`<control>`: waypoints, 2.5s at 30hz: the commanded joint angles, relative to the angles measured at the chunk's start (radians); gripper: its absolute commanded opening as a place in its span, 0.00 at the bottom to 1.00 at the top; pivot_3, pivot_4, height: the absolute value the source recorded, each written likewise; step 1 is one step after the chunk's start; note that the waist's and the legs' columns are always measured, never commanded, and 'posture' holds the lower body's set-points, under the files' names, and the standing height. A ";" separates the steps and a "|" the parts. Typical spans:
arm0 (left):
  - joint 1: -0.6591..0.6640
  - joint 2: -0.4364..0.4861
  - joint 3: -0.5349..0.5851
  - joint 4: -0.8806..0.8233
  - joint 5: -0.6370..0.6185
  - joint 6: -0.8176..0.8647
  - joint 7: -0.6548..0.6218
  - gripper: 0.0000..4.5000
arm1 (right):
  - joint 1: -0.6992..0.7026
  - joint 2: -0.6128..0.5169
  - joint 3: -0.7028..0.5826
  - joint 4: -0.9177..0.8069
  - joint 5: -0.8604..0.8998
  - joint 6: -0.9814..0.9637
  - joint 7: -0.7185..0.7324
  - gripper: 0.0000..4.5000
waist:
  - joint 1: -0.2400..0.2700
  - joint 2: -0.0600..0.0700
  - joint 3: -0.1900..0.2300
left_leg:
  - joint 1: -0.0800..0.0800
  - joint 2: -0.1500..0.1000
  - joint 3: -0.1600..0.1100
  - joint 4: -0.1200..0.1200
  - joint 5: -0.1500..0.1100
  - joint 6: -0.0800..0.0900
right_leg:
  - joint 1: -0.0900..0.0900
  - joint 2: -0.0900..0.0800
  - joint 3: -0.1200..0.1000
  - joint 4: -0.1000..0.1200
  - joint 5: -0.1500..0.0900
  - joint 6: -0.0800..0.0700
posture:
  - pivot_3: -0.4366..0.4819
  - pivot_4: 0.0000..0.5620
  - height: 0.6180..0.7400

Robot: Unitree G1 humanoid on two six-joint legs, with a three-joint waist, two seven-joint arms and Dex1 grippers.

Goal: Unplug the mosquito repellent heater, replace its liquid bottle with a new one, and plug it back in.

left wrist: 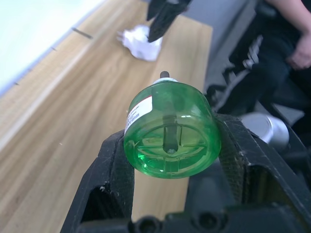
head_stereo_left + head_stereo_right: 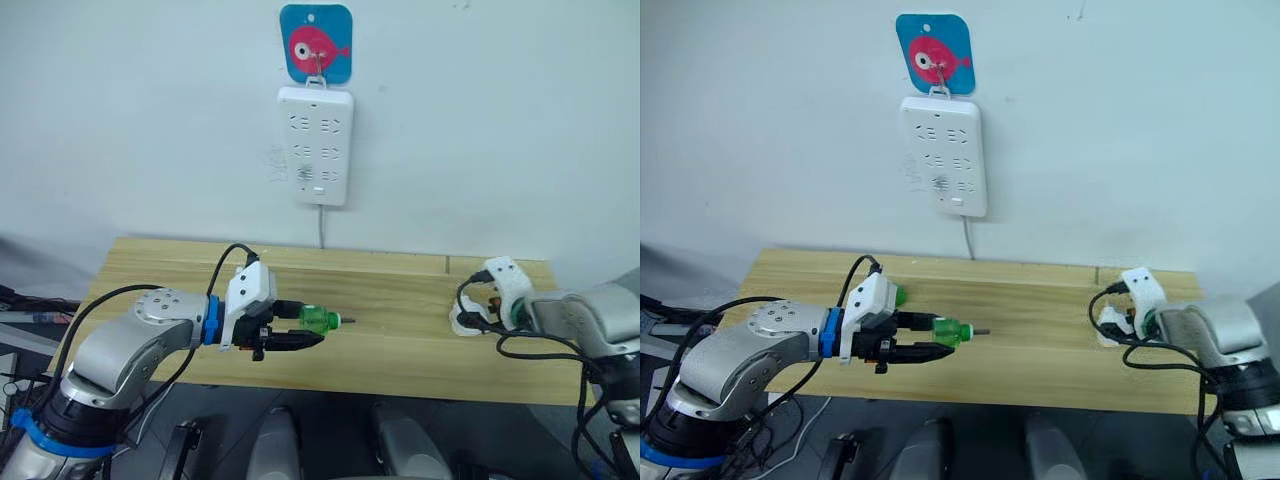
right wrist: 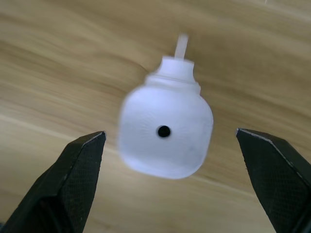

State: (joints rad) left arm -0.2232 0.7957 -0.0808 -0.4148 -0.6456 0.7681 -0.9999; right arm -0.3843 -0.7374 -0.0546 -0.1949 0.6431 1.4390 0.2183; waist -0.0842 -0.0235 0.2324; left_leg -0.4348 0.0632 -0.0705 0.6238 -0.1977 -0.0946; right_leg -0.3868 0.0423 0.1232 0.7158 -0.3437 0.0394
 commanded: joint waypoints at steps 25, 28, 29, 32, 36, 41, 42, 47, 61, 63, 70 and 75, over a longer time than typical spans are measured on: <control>0.012 -0.442 -0.005 0.053 0.153 -0.360 0.271 0.49 | 0.141 0.739 -0.170 -0.278 0.768 -0.385 -0.421 1.00 | -0.031 0.001 -0.002 | 0.000 0.000 -0.001 0.003 0.000 0.000 | 0.002 0.000 0.000 0.001 0.001 0.002 | 0.33 0.32 1.00; 0.011 -0.448 -0.009 0.047 0.156 -0.360 0.277 0.49 | 0.128 0.743 -0.139 -0.253 0.761 -0.431 -0.420 1.00 | -0.031 0.001 -0.002 | 0.000 0.000 -0.001 0.003 0.000 0.000 | 0.002 0.000 0.000 0.001 0.001 0.002 | 0.33 0.31 1.00; 0.012 -0.449 -0.009 0.046 0.157 -0.360 0.277 0.49 | 0.128 0.742 -0.132 -0.251 0.765 -0.443 -0.421 0.96 | -0.031 0.001 -0.002 | 0.000 0.000 -0.001 0.003 0.000 0.000 | 0.002 0.000 0.000 0.001 0.001 0.002 | 0.33 0.31 1.00; 0.014 -0.451 -0.011 0.043 0.158 -0.360 0.278 0.49 | 0.132 0.733 -0.110 -0.248 0.783 -0.469 -0.422 0.79 | -0.031 0.001 -0.002 | 0.000 0.000 -0.001 0.003 0.000 0.000 | 0.002 0.000 0.000 0.001 0.001 0.002 | 0.34 0.31 1.00; 0.015 -0.457 -0.017 0.040 0.157 -0.359 0.282 0.49 | 0.137 0.713 -0.085 -0.249 0.807 -0.488 -0.421 0.47 | -0.031 0.001 -0.002 | 0.000 0.000 -0.001 0.003 0.000 0.000 | 0.002 0.000 0.000 0.001 0.001 0.002 | 0.34 0.31 1.00; 0.020 -0.457 -0.035 0.024 0.151 -0.353 0.274 0.49 | 0.136 0.686 -0.061 -0.243 0.850 -0.506 -0.422 0.18 | -0.031 0.001 -0.002 | 0.000 0.000 -0.001 0.003 0.000 0.000 | 0.002 0.000 0.000 0.001 0.001 0.002 | 0.34 0.31 1.00; 0.023 -0.455 -0.039 0.018 0.151 -0.357 0.270 0.49 | 0.136 0.683 -0.057 -0.240 0.865 -0.509 -0.427 0.18 | -0.031 0.001 -0.002 | 0.000 0.000 -0.001 0.003 0.000 0.000 | 0.002 0.001 0.000 0.001 0.001 0.002 | 0.34 0.31 1.00; 0.022 -0.456 -0.019 0.022 0.146 -0.351 0.287 0.66 | 0.139 0.654 -0.050 -0.225 0.939 -0.522 -0.443 0.18 | -0.031 0.001 -0.002 | 0.000 0.000 -0.001 0.003 0.000 0.000 | 0.002 0.000 0.000 0.001 0.002 0.002 | 0.35 0.31 1.00; 0.152 -0.142 0.039 -0.049 0.096 -0.130 0.197 1.00 | 0.181 0.316 0.331 0.045 -0.172 -1.145 -0.061 0.18 | -0.028 0.001 -0.002 | 0.002 0.001 -0.001 0.002 0.000 0.000 | 0.001 0.001 0.000 0.001 -0.001 0.006 | 0.38 0.33 1.00; 0.157 -0.132 0.046 -0.073 0.089 -0.082 0.222 1.00 | 0.166 0.366 0.322 0.163 -0.257 -1.244 -0.058 0.18 | -0.025 0.001 -0.002 | 0.001 0.001 -0.001 0.002 0.000 0.000 | 0.001 0.001 0.000 0.001 -0.001 0.005 | 0.39 0.34 1.00; 0.155 -0.149 0.028 -0.104 0.118 -0.100 0.251 1.00 | 0.036 0.470 0.301 0.592 -0.515 -1.573 -0.050 0.18 | -0.018 0.001 -0.002 | 0.002 0.000 0.000 0.003 0.001 -0.001 | 0.003 0.000 0.000 0.002 0.002 0.002 | 0.41 0.34 1.00; 0.162 -0.214 -0.006 -0.114 0.183 -0.233 0.271 1.00 | -0.017 0.497 0.271 0.790 -0.600 -1.675 -0.056 0.18 | -0.001 0.001 -0.002 | 0.002 0.000 0.000 0.003 0.001 -0.001 | 0.003 -0.001 0.000 0.002 0.003 0.001 | 0.42 0.35 1.00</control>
State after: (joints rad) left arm -0.0668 0.5875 -0.0800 -0.4820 -0.4801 0.5875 -0.7306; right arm -0.3909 -0.2451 0.2411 0.5790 0.0635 -0.1867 0.1678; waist -0.0855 -0.0226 0.2300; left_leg -0.4328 0.0627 -0.0709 0.6267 -0.1972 -0.0955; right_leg -0.3840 0.0412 0.1225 0.7175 -0.3409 0.0399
